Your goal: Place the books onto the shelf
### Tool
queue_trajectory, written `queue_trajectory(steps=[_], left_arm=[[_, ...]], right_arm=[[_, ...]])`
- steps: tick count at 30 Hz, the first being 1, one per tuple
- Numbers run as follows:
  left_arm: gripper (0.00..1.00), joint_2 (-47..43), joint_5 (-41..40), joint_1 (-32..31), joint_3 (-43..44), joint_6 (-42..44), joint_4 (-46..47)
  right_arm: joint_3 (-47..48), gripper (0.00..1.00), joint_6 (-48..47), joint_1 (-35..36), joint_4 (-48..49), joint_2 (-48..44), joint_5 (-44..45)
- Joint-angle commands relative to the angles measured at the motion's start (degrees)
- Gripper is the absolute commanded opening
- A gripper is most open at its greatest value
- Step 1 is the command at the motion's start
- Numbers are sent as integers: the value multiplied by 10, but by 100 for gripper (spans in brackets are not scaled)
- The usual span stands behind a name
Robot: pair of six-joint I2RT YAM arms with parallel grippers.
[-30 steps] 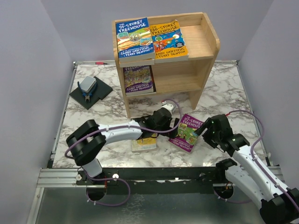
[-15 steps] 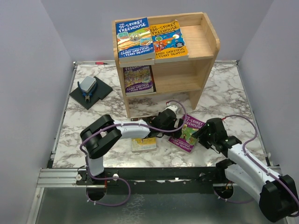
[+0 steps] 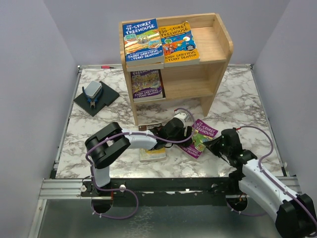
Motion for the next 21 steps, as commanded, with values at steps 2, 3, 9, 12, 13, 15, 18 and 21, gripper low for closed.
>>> queue_trajectory(steps=[2,3,9,12,13,15,18,21], left_arm=[[78,5,35,-5,-29,-11,-55],[81,-1,33,-5,-29,-11,-57],[91,-45,37,-5,-25,-12,-62],[94,-71,45,-4,-24,-13,-63],[95,-79,49,-4,-24,-13,-65],[99,-96,59,-3,-24,-16,-66],[99,-123,81,2,-29,-27,-61],[99,-156,109,11,-44,-46,-41]], right_arm=[[-6,0,0,-2,-94,-67,31],[-1,0,-1,-3,-104,-82,33],[45,0,-20,-2,-164,-136,29],[69,0,-32,-2,-190,-164,20],[76,0,-37,-3,-197,-176,17],[91,0,-47,-2,-206,-203,11],[118,0,-62,-2,-221,-238,1],[151,0,-76,-2,-245,-256,-9]])
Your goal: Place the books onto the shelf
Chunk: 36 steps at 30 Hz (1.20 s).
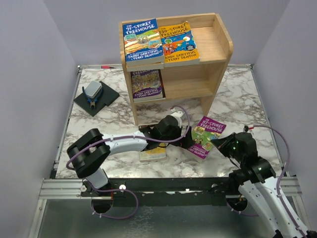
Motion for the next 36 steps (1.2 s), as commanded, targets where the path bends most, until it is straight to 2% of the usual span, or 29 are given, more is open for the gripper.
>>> queue_trajectory(steps=[1,5,11,19,22,29,35,36], left_arm=[[99,-61,61,13,-26,-33,25],[99,-105,113,26,-52,-72,69],[99,-149,173,37,-92,-132,134],[99,-213,210,42,-133,-186,183],[95,-244,218,42,-149,-207,198],[65,-311,226,42,-175,-237,211],[28,-329,237,42,-180,-262,243],[15,-331,237,43,-180,-266,248]], right_arm=[[69,0,-27,-2,-19,-32,-22],[101,0,-46,-2,-12,-54,-45],[117,0,-62,-3,65,-64,-146],[136,1,-82,-3,140,-31,-235],[147,1,-93,-2,156,-15,-257],[172,1,-110,-2,171,5,-282],[178,0,-121,-3,183,11,-309],[179,0,-124,-2,185,12,-314]])
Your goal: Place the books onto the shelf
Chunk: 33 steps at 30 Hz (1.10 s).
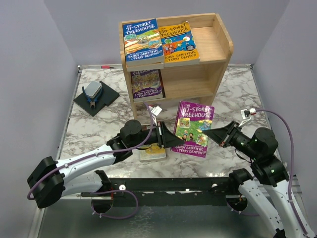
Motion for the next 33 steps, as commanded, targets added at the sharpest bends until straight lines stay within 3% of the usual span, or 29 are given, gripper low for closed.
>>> queue_trajectory(steps=[1,8,11,16,21,27,33], left_arm=[[1,-16,25,1,-3,-31,51],[0,-43,12,1,-10,-43,67],[0,-54,5,1,-14,-53,70],[0,-93,-26,1,-33,-62,71],[0,-120,-52,2,-46,-69,72],[0,-141,-77,2,-57,-79,80],[0,-153,-102,2,-64,-89,92]], right_arm=[[24,1,-17,-2,60,3,-48],[38,1,-44,-2,43,6,-56],[40,14,-59,-2,22,4,-47],[30,47,-71,-2,15,-1,-47],[24,66,-85,-2,12,-5,-76],[-24,79,-54,-2,76,-9,-181],[-60,82,-23,-2,126,-10,-232]])
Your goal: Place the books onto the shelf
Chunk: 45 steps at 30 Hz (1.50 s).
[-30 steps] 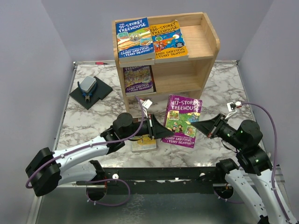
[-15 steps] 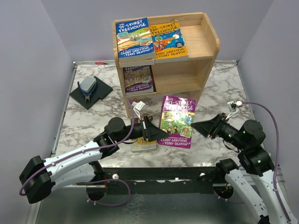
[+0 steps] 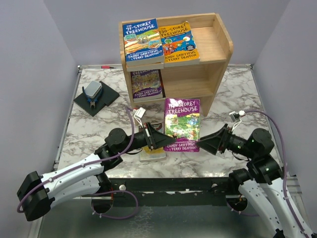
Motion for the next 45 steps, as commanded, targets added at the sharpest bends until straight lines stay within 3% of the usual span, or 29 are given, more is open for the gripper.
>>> queue_trajectory(steps=[1,8,11,30,45], left_arm=[[0,-23,-39,0,-3,-13,73],[0,-24,-62,-1,-17,-30,100],[0,-23,-79,0,-23,-41,124],[0,2,-115,-1,-46,-51,192],[0,7,-134,-1,-68,-18,199]], right_arm=[[-25,82,33,-2,72,-4,-73],[-56,82,81,-2,153,15,-86],[-76,81,120,-2,230,37,-91],[-70,77,214,13,377,115,-49],[-72,51,254,70,410,135,-3]])
